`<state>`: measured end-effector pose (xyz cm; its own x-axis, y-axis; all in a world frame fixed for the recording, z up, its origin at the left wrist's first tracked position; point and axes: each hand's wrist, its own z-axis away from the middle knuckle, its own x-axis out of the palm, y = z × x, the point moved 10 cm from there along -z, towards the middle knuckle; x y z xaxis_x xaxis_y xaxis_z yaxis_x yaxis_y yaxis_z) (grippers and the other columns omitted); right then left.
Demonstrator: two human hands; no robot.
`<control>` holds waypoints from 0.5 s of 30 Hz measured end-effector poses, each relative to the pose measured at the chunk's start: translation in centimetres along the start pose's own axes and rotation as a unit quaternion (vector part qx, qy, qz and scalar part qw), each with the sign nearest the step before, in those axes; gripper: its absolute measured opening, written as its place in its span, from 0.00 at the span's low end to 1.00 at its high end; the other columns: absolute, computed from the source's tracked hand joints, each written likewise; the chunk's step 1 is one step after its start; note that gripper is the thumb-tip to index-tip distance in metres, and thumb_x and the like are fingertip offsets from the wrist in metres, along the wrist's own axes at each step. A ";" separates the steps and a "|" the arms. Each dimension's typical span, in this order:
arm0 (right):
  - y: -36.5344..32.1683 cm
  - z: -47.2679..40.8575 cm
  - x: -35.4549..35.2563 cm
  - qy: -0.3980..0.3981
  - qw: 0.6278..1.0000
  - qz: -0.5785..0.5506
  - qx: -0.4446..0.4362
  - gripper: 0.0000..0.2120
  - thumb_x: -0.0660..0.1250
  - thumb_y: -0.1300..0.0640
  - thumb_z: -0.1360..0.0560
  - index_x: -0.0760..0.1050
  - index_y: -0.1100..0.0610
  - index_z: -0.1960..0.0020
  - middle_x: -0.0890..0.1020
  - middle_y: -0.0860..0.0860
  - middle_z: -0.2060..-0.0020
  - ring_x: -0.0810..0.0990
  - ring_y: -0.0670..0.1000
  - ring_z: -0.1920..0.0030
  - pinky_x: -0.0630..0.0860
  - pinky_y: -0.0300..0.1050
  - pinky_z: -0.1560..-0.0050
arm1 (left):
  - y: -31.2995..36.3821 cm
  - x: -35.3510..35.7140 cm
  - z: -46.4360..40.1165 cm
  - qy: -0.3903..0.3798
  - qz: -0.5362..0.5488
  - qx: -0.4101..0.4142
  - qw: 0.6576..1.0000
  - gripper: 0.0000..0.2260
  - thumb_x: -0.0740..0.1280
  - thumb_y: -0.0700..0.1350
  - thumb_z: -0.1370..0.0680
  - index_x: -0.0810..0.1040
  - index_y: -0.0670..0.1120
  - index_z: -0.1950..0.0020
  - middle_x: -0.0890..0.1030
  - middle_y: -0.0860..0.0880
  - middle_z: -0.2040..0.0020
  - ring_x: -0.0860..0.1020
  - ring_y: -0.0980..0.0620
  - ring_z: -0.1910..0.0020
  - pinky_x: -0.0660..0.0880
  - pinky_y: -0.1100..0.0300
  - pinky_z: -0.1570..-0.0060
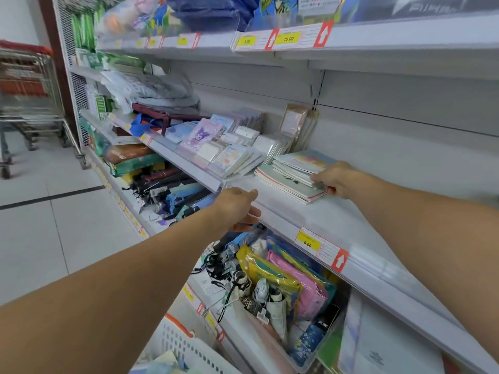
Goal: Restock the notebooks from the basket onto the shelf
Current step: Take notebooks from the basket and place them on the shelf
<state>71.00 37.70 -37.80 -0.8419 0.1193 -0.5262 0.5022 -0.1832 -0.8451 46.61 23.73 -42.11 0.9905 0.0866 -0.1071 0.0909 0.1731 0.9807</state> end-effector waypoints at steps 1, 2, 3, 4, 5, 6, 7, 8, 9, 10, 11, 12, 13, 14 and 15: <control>0.0 -0.4 0.0 0.007 1.000 0.009 -0.005 0.14 0.74 0.62 0.26 0.69 0.57 0.63 0.75 0.54 0.68 0.69 0.47 0.73 0.62 0.38 0.78 | -0.2 -0.1 -0.2 0.000 -0.003 -0.001 1.000 0.13 0.61 0.52 0.18 0.73 0.44 0.40 0.84 0.45 0.54 0.81 0.49 0.60 0.81 0.56 0.60; 0.0 -0.6 0.0 0.016 1.000 0.011 -0.009 0.13 0.75 0.61 0.27 0.71 0.57 0.61 0.77 0.54 0.66 0.72 0.47 0.72 0.64 0.38 0.77 | -0.5 -0.1 -0.4 0.000 -0.006 -0.002 1.000 0.13 0.62 0.52 0.18 0.74 0.45 0.41 0.84 0.45 0.55 0.81 0.49 0.60 0.81 0.56 0.59; -0.1 -0.7 0.0 0.025 0.999 0.012 -0.016 0.12 0.76 0.60 0.28 0.72 0.57 0.58 0.79 0.54 0.63 0.75 0.48 0.68 0.67 0.39 0.75 | -0.9 -0.1 -0.6 0.000 -0.008 -0.006 1.000 0.12 0.62 0.52 0.18 0.74 0.45 0.41 0.84 0.46 0.56 0.82 0.49 0.60 0.81 0.55 0.59; -0.2 -1.0 0.1 0.030 0.999 0.012 -0.023 0.13 0.77 0.58 0.29 0.73 0.57 0.54 0.80 0.54 0.58 0.77 0.50 0.63 0.69 0.39 0.71 | -1.3 -0.1 -0.7 -0.001 -0.012 -0.010 1.000 0.12 0.62 0.52 0.18 0.74 0.45 0.43 0.84 0.46 0.56 0.82 0.49 0.60 0.82 0.55 0.58; -0.1 -1.2 0.3 0.027 0.999 0.011 -0.023 0.15 0.77 0.57 0.29 0.73 0.57 0.50 0.79 0.55 0.55 0.77 0.51 0.58 0.70 0.40 0.67 | -1.7 -0.1 -0.9 -0.002 -0.016 -0.013 1.000 0.11 0.63 0.52 0.18 0.75 0.45 0.45 0.84 0.46 0.57 0.82 0.50 0.60 0.82 0.55 0.59; 0.0 -1.2 0.7 0.019 1.000 0.011 -0.020 0.17 0.77 0.57 0.29 0.72 0.57 0.47 0.78 0.55 0.52 0.77 0.53 0.54 0.72 0.41 0.65 | -2.2 -0.1 -0.9 -0.003 -0.022 -0.014 1.000 0.10 0.63 0.52 0.19 0.76 0.45 0.47 0.84 0.46 0.56 0.83 0.50 0.61 0.82 0.56 0.60; -0.1 -1.1 0.9 0.020 0.999 0.032 -0.026 0.17 0.76 0.58 0.28 0.71 0.56 0.45 0.78 0.56 0.49 0.79 0.55 0.51 0.75 0.42 0.62 | -2.7 -0.2 -0.9 -0.002 -0.025 -0.016 1.000 0.10 0.63 0.51 0.18 0.76 0.46 0.48 0.84 0.47 0.56 0.83 0.51 0.62 0.82 0.57 0.61; -0.5 -0.3 0.7 0.047 0.994 0.087 -0.041 0.15 0.74 0.58 0.26 0.73 0.57 0.43 0.79 0.57 0.46 0.80 0.57 0.47 0.78 0.44 0.56 | -3.3 -0.3 -0.7 0.001 -0.023 -0.020 1.000 0.09 0.63 0.51 0.18 0.76 0.46 0.49 0.84 0.47 0.57 0.83 0.52 0.62 0.82 0.57 0.62; -1.4 1.1 0.0 0.108 0.979 0.156 -0.069 0.15 0.72 0.57 0.26 0.74 0.58 0.41 0.80 0.58 0.43 0.81 0.59 0.43 0.78 0.46 0.50 | -4.0 -0.5 -0.4 0.005 -0.016 -0.025 1.000 0.08 0.63 0.50 0.18 0.76 0.46 0.49 0.84 0.47 0.58 0.82 0.52 0.63 0.81 0.58 0.63; -2.7 3.5 -0.7 0.188 0.955 0.198 -0.115 0.16 0.70 0.55 0.26 0.74 0.58 0.40 0.81 0.57 0.43 0.80 0.59 0.43 0.77 0.48 0.48 | -5.0 -0.8 -0.1 0.009 -0.009 -0.028 1.000 0.08 0.63 0.49 0.18 0.76 0.46 0.49 0.83 0.47 0.59 0.82 0.52 0.63 0.81 0.58 0.64; -4.0 6.8 -0.4 0.244 0.932 0.198 -0.179 0.15 0.68 0.52 0.26 0.75 0.56 0.41 0.82 0.56 0.46 0.81 0.59 0.45 0.77 0.49 0.48 | -6.3 -1.2 0.5 0.015 -0.005 -0.028 0.999 0.07 0.63 0.49 0.18 0.76 0.46 0.49 0.83 0.47 0.60 0.82 0.52 0.63 0.81 0.59 0.65; -4.9 10.8 0.9 0.266 0.916 0.157 -0.257 0.12 0.67 0.50 0.26 0.77 0.53 0.45 0.83 0.53 0.53 0.82 0.57 0.50 0.76 0.48 0.52 | -7.9 -1.9 1.3 0.023 -0.007 -0.029 0.999 0.07 0.63 0.48 0.19 0.75 0.46 0.50 0.83 0.47 0.60 0.82 0.51 0.63 0.80 0.59 0.66; -4.9 14.5 3.0 0.254 0.904 0.105 -0.329 0.09 0.65 0.48 0.26 0.78 0.50 0.51 0.82 0.48 0.62 0.81 0.53 0.57 0.75 0.45 0.57 | -9.9 -2.6 2.1 0.032 -0.016 -0.034 0.999 0.07 0.64 0.48 0.19 0.75 0.45 0.51 0.83 0.47 0.60 0.82 0.51 0.64 0.80 0.59 0.66; -4.1 18.0 5.7 0.221 0.896 0.060 -0.381 0.08 0.64 0.47 0.27 0.78 0.49 0.57 0.78 0.45 0.71 0.78 0.49 0.65 0.72 0.43 0.63 | -12.5 -3.5 3.1 0.043 -0.032 -0.048 0.997 0.07 0.64 0.48 0.19 0.76 0.45 0.51 0.83 0.46 0.60 0.81 0.50 0.64 0.79 0.59 0.65; -2.4 20.9 8.9 0.176 0.896 0.028 -0.407 0.11 0.64 0.47 0.26 0.77 0.51 0.63 0.74 0.45 0.76 0.74 0.46 0.70 0.69 0.42 0.67 | -15.5 -4.6 4.3 0.056 -0.052 -0.068 0.995 0.07 0.64 0.48 0.19 0.76 0.44 0.51 0.83 0.46 0.61 0.81 0.50 0.65 0.79 0.59 0.65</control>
<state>58.19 18.81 -38.45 -0.7679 0.4596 -0.4462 0.6405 0.5560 -0.5297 41.10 16.45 -56.14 0.9580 0.1688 -0.2316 0.1695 0.3181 0.9328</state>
